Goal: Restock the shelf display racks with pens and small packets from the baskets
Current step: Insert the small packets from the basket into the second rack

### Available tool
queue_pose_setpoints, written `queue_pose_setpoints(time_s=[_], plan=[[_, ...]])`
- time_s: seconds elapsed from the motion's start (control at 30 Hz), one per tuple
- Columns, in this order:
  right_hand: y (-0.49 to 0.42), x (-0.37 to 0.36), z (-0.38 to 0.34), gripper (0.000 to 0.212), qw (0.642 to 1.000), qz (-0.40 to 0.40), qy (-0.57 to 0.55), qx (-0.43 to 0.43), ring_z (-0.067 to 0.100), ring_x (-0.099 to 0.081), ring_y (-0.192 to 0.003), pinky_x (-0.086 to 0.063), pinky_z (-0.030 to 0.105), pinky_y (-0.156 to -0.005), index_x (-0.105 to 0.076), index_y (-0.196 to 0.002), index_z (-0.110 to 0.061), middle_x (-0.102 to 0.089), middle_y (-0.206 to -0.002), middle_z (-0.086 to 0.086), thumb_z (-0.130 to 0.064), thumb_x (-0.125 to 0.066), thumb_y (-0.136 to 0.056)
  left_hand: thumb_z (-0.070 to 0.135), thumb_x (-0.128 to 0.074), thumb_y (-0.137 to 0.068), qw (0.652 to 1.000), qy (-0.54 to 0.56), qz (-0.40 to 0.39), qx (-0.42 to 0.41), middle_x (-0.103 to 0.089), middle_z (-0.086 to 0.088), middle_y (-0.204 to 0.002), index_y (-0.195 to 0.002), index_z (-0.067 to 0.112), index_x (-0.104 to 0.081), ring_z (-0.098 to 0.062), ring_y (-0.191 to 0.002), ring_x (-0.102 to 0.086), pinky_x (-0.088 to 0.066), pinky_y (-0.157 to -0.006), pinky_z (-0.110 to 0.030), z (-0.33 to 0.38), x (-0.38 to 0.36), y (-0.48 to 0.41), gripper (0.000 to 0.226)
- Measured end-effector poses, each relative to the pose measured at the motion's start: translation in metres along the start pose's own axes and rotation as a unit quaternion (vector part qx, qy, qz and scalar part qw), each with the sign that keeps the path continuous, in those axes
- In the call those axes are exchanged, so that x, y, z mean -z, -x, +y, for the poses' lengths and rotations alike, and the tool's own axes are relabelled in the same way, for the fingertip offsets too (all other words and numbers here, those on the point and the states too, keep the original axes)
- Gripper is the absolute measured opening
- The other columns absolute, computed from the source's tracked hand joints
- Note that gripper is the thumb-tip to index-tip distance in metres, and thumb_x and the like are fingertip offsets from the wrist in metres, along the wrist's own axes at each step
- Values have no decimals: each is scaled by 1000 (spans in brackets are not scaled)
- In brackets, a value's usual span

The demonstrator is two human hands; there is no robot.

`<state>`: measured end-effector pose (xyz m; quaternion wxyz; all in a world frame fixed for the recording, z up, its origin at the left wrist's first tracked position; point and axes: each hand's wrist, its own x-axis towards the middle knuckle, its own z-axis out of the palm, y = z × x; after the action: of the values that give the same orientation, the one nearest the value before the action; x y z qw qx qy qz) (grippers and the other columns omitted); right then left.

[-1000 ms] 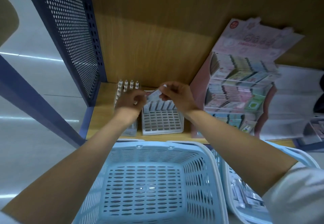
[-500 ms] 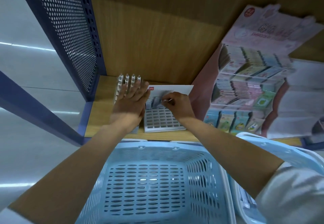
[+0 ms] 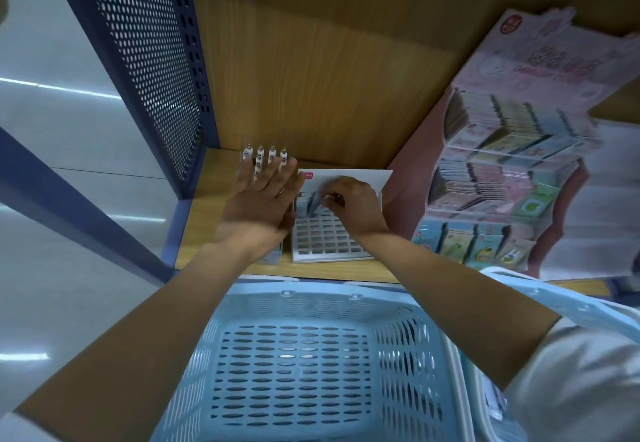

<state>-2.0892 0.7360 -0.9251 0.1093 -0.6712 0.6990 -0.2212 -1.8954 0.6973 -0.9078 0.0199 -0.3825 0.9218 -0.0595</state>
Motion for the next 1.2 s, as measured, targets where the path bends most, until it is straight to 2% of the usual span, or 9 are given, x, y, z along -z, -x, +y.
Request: queue_pose_setpoints(time_s=[0.13, 0.27, 0.37, 0.53, 0.67, 0.8, 0.9, 1.0, 1.2], plan=[[-3, 2, 4, 8, 999, -26, 35, 6, 20, -61, -83, -48, 31, -75, -71, -85, -10, -67, -92, 6, -9, -64, -85, 47, 9, -86, 1000, -15, 9, -1, 24, -6, -159, -152, 19, 16, -26, -147, 22, 3, -117, -54, -2, -9, 3, 72], [-7, 4, 1, 9, 996, -47, 67, 18, 24, -61, -84, -46, 32, -74, -70, -88, -8, -66, -93, 9, -9, -61, -87, 43, -18, -92, 1000, -15, 26, -8, -9, -9, -162, -154, 16, -19, -27, -150, -4, -10, -116, -53, -3, -8, 0, 67], [-11, -4, -5, 14, 994, -73, 79, 10, 23, -62, -93, -44, 29, -80, -69, -98, -9, -65, -104, 9, -13, -59, -89, 41, -18, -88, 999, -20, 29, -7, -27, -10, -157, -148, 14, -35, -27, -147, -18, -16, -114, -51, -4, -10, 0, 68], [-4, -7, -7, 15, 997, -49, 59, 3, 23, -62, -93, -43, 27, -79, -66, -101, -9, -65, -104, 10, -10, -63, -87, 43, -12, -88, 1000, -11, 0, -3, -25, -9, -158, -150, 12, -32, -28, -147, -20, -12, -115, -52, -3, -6, 1, 72], [1, -8, -5, 4, 1000, -9, 27, 6, 23, -61, -81, -51, 38, -74, -66, -85, -7, -66, -90, 9, -4, -66, -83, 45, 1, -86, 1000, 19, 3, 4, -7, -5, -162, -154, 13, -13, -24, -150, -5, -5, -119, -54, -2, -6, 1, 76], [0, -11, -1, 5, 999, -10, 44, -4, 24, -63, -85, -49, 33, -76, -68, -90, -8, -65, -97, 10, -9, -64, -86, 45, 13, -80, 1000, 12, -7, 6, 12, -5, -162, -152, 13, 8, -24, -149, 12, 3, -119, -53, -2, -6, 1, 79], [1, -8, -1, 9, 998, -2, 70, -1, 27, -64, -79, -46, 30, -66, -68, -94, -10, -61, -102, 11, -13, -66, -85, 45, 9, -82, 1000, 22, 1, 0, 6, -5, -162, -154, 13, 1, -24, -150, 7, -1, -119, -53, -3, -5, 1, 79], [3, -6, -8, 20, 997, 20, 70, 39, 26, -63, -68, -39, 25, -58, -70, -99, -14, -60, -102, 10, -15, -72, -79, 44, -8, -88, 1000, 23, 21, 1, -15, -9, -161, -152, 9, -21, -27, -149, -12, -15, -118, -56, -3, -5, 0, 74], [-5, -17, -22, 14, 995, -18, 66, 66, 26, -64, -74, -39, 26, -59, -73, -95, -15, -59, -101, 10, -17, -71, -81, 44, -10, -89, 1000, 5, 4, -2, -18, -10, -160, -151, 8, -21, -28, -149, -14, -20, -117, -56, -4, -9, 0, 74]])
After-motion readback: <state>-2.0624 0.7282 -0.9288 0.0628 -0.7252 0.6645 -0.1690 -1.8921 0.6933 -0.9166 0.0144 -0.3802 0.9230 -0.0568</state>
